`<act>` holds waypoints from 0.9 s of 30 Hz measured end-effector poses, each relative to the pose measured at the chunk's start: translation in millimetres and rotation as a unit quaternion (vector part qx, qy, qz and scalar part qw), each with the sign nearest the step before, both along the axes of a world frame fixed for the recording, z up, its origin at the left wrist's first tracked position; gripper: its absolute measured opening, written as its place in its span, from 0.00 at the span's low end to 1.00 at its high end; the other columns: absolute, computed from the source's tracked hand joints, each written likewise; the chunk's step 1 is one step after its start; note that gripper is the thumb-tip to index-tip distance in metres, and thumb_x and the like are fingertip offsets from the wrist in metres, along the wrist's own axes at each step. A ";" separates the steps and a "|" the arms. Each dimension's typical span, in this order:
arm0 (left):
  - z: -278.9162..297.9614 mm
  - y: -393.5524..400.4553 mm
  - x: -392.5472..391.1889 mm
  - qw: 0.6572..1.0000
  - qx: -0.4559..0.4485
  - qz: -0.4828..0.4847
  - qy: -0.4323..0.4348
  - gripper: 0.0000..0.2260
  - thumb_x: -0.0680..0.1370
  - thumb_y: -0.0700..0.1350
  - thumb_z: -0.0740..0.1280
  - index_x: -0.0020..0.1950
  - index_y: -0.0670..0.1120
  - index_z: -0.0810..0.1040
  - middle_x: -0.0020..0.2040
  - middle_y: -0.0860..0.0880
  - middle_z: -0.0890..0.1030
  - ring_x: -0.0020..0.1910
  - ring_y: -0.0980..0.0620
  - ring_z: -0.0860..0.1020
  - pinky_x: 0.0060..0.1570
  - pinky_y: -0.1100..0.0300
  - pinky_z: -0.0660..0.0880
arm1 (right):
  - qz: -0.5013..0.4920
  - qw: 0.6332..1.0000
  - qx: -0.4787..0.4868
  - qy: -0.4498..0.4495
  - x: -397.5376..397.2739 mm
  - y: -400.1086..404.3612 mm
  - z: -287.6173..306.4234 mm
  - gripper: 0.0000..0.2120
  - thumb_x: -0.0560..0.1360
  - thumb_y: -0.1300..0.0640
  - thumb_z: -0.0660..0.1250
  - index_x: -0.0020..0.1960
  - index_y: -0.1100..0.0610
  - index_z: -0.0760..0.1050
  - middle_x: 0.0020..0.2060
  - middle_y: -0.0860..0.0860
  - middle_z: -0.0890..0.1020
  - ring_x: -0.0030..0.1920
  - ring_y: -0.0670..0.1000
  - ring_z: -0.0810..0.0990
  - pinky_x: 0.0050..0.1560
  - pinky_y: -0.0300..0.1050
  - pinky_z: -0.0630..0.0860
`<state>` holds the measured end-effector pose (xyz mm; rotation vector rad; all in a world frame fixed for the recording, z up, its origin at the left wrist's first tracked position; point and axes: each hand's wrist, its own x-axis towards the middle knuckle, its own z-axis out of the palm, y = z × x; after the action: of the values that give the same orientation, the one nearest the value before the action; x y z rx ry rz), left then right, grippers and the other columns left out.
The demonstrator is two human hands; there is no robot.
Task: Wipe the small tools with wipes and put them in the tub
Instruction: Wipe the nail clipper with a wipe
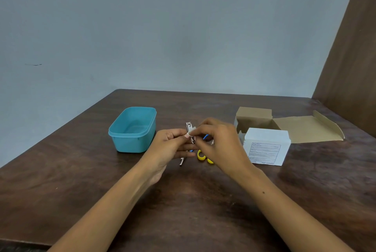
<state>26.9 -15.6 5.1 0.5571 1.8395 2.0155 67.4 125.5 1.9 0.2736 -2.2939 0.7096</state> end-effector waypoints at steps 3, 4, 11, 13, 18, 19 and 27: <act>-1.3 -1.4 -1.8 0.999 -0.019 -0.025 -0.008 0.08 0.79 0.39 0.63 0.52 0.41 0.82 0.41 0.46 0.85 0.41 0.54 0.84 0.39 0.64 0.80 | 0.006 0.999 -0.040 -0.031 0.4 2.0 0.5 0.08 0.67 0.60 0.67 0.41 0.51 0.83 0.37 0.46 0.81 0.35 0.44 0.79 0.39 0.46 0.78; -1.5 -1.5 -2.0 0.999 -0.020 -0.030 -0.009 0.08 0.79 0.39 0.63 0.52 0.41 0.81 0.42 0.45 0.85 0.42 0.53 0.84 0.38 0.64 0.80 | 0.008 0.997 -0.068 -0.042 0.1 2.7 1.0 0.07 0.66 0.58 0.67 0.40 0.50 0.83 0.36 0.45 0.82 0.36 0.45 0.79 0.39 0.47 0.78; -2.7 -1.1 -4.7 0.999 -0.033 -0.003 0.015 0.08 0.79 0.39 0.62 0.51 0.41 0.81 0.37 0.46 0.84 0.37 0.53 0.84 0.34 0.65 0.79 | -0.045 0.980 -0.194 0.025 2.8 7.7 7.3 0.05 0.72 0.61 0.71 0.46 0.56 0.84 0.41 0.50 0.84 0.38 0.44 0.81 0.41 0.35 0.77; -2.7 -1.9 -5.1 0.999 -0.031 -0.011 0.020 0.08 0.79 0.38 0.62 0.53 0.40 0.81 0.35 0.47 0.83 0.36 0.53 0.83 0.34 0.65 0.79 | -0.039 0.984 -0.173 0.022 1.9 6.7 5.9 0.08 0.72 0.63 0.70 0.49 0.56 0.83 0.43 0.49 0.83 0.40 0.43 0.80 0.41 0.30 0.75; -3.5 -4.2 -6.8 0.998 -0.046 -0.040 0.031 0.10 0.80 0.39 0.62 0.55 0.39 0.80 0.33 0.50 0.81 0.35 0.54 0.82 0.35 0.63 0.78 | -0.016 0.985 -0.169 -0.041 1.0 6.2 4.8 0.10 0.73 0.64 0.68 0.49 0.53 0.83 0.46 0.47 0.84 0.42 0.40 0.80 0.45 0.30 0.76; -3.6 -4.4 -6.8 0.997 -0.048 -0.044 0.030 0.10 0.80 0.39 0.61 0.55 0.39 0.80 0.33 0.50 0.81 0.35 0.54 0.82 0.35 0.63 0.78 | -0.011 0.982 -0.179 -0.058 0.4 7.2 5.7 0.09 0.73 0.64 0.68 0.49 0.53 0.83 0.46 0.47 0.85 0.42 0.39 0.81 0.46 0.34 0.77; 0.1 -3.6 -2.0 0.999 -0.002 -0.027 0.027 0.06 0.76 0.40 0.66 0.52 0.41 0.78 0.40 0.41 0.85 0.39 0.47 0.85 0.35 0.62 0.80 | 0.005 0.970 -0.220 -0.104 -0.3 8.1 5.6 0.06 0.72 0.63 0.69 0.45 0.55 0.83 0.42 0.48 0.85 0.42 0.46 0.83 0.48 0.50 0.80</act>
<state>24.9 -19.2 5.2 0.6596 1.8388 1.9782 67.1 133.6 7.6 0.0021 -2.2520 1.2761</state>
